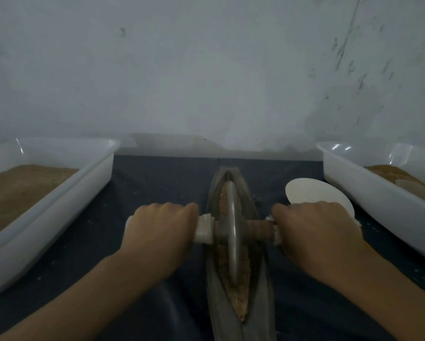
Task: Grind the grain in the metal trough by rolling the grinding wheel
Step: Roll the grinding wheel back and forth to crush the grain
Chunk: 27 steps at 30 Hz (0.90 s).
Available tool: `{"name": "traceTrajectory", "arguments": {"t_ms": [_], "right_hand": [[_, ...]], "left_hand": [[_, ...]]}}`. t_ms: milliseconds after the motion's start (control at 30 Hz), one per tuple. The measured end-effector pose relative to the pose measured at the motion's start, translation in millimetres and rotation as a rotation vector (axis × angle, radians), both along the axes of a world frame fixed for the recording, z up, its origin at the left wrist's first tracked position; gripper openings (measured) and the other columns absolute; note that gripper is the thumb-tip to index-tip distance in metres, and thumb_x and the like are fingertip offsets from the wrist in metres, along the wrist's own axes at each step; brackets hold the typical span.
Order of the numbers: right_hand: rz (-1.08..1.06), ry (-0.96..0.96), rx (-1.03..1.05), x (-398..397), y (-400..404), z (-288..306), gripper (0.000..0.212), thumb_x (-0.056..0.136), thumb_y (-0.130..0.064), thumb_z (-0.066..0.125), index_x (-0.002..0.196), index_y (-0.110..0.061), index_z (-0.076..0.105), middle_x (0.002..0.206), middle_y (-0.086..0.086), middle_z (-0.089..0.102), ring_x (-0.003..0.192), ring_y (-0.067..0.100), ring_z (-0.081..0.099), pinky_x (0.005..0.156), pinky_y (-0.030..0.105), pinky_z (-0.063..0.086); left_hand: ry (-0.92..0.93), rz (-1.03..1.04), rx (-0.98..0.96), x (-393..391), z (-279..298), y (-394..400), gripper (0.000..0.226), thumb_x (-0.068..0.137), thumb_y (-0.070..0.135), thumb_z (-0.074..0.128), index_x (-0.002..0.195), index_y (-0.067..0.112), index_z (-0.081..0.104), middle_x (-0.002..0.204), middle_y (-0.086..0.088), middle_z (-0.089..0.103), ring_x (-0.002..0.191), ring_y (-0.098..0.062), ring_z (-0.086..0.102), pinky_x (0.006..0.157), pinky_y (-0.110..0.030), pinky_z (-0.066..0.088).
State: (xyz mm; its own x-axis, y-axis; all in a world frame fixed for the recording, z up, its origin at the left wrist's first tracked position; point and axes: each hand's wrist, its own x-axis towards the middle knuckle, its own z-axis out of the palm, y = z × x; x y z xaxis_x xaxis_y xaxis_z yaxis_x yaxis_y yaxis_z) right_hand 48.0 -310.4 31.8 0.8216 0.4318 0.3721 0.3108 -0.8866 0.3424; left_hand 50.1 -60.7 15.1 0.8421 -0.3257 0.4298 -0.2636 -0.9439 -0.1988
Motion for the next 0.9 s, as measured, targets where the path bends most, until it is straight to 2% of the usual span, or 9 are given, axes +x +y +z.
{"name": "traceTrajectory", "arguments": {"t_ms": [67, 133, 267, 400, 500, 667, 767, 833, 900], "right_hand": [[0.079, -0.088, 0.047, -14.0, -5.7, -5.3, 0.044, 0.05, -0.027, 0.084, 0.063, -0.026, 0.043, 0.049, -0.006, 0.046, 0.038, 0.017, 0.044, 0.04, 0.027, 0.035], [0.066, -0.106, 0.076, -9.5, -7.1, -8.6, 0.051, 0.043, -0.021, 0.088, 0.057, -0.023, 0.039, 0.043, -0.004, 0.042, 0.032, 0.02, 0.039, 0.039, 0.022, 0.025], [-0.052, -0.132, -0.012, 49.9, 0.2, -14.0, 0.039, 0.073, -0.032, 0.07, 0.066, -0.026, 0.032, 0.052, -0.006, 0.039, 0.045, 0.022, 0.042, 0.046, 0.027, 0.022], [-0.129, -0.111, 0.08, 100.4, 1.7, -16.4, 0.026, 0.084, -0.042, 0.055, 0.074, -0.026, 0.037, 0.071, -0.001, 0.057, 0.066, 0.028, 0.059, 0.052, 0.03, 0.026], [-0.116, -0.084, 0.106, 92.6, -0.7, -17.2, 0.029, 0.084, -0.041, 0.057, 0.073, -0.025, 0.035, 0.061, -0.002, 0.048, 0.055, 0.027, 0.05, 0.05, 0.029, 0.022], [-0.035, -0.076, -0.014, 20.4, -10.3, -18.4, 0.049, 0.068, -0.036, 0.072, 0.062, -0.029, 0.024, 0.048, -0.011, 0.029, 0.039, 0.013, 0.028, 0.044, 0.022, 0.01], [0.046, -0.134, 0.059, -11.1, -12.8, -15.3, 0.053, 0.051, -0.026, 0.078, 0.062, -0.026, 0.027, 0.043, -0.008, 0.024, 0.038, 0.013, 0.014, 0.05, 0.017, 0.003], [0.021, -0.079, 0.072, -8.7, -13.8, -16.0, 0.053, 0.054, -0.026, 0.079, 0.062, -0.026, 0.026, 0.042, -0.007, 0.031, 0.036, 0.015, 0.02, 0.047, 0.017, 0.006], [-0.052, -0.072, 0.016, 14.2, -12.1, -21.1, 0.046, 0.07, -0.035, 0.072, 0.063, -0.027, 0.026, 0.048, -0.009, 0.031, 0.041, 0.018, 0.035, 0.043, 0.023, 0.018]], "left_hand": [[-0.033, -0.057, 0.062, -18.3, 0.2, 2.9, 0.057, 0.043, 0.038, 0.083, 0.07, 0.03, 0.034, 0.055, 0.012, 0.036, 0.043, -0.011, 0.033, 0.045, -0.023, 0.019], [-0.028, -0.025, 0.054, -17.2, 1.1, 1.4, 0.051, 0.044, 0.03, 0.083, 0.067, 0.026, 0.038, 0.052, 0.009, 0.041, 0.039, -0.014, 0.035, 0.044, -0.023, 0.019], [-0.108, 0.122, 0.052, 31.5, 2.8, -13.2, 0.031, 0.079, 0.029, 0.062, 0.077, 0.025, 0.032, 0.068, 0.006, 0.05, 0.054, -0.016, 0.034, 0.047, -0.028, 0.016], [-0.107, 0.123, 0.029, 74.8, 12.8, -25.6, 0.025, 0.083, 0.019, 0.058, 0.079, 0.021, 0.034, 0.084, -0.001, 0.063, 0.07, -0.025, 0.06, 0.052, -0.032, 0.025], [-0.066, 0.094, 0.043, 72.3, 19.8, -27.8, 0.021, 0.084, 0.015, 0.057, 0.082, 0.02, 0.036, 0.088, -0.003, 0.063, 0.077, -0.027, 0.061, 0.057, -0.034, 0.029], [-0.074, 0.026, 0.06, 17.5, 11.8, -14.5, 0.034, 0.077, 0.02, 0.065, 0.078, 0.022, 0.031, 0.062, 0.006, 0.038, 0.051, -0.018, 0.029, 0.047, -0.03, 0.018], [-0.144, -0.01, 0.153, -16.3, 10.6, -10.5, 0.053, 0.051, 0.021, 0.08, 0.07, 0.022, 0.031, 0.052, 0.008, 0.032, 0.045, -0.015, 0.022, 0.046, -0.025, 0.002], [-0.153, 0.025, 0.165, -16.6, 13.2, -12.5, 0.054, 0.048, 0.022, 0.08, 0.068, 0.022, 0.03, 0.05, 0.008, 0.028, 0.043, -0.013, 0.018, 0.048, -0.024, 0.0], [-0.138, 0.044, 0.143, 3.0, 6.3, -16.0, 0.043, 0.066, 0.024, 0.072, 0.072, 0.023, 0.029, 0.056, 0.008, 0.024, 0.046, -0.013, 0.02, 0.046, -0.026, 0.004]]}}
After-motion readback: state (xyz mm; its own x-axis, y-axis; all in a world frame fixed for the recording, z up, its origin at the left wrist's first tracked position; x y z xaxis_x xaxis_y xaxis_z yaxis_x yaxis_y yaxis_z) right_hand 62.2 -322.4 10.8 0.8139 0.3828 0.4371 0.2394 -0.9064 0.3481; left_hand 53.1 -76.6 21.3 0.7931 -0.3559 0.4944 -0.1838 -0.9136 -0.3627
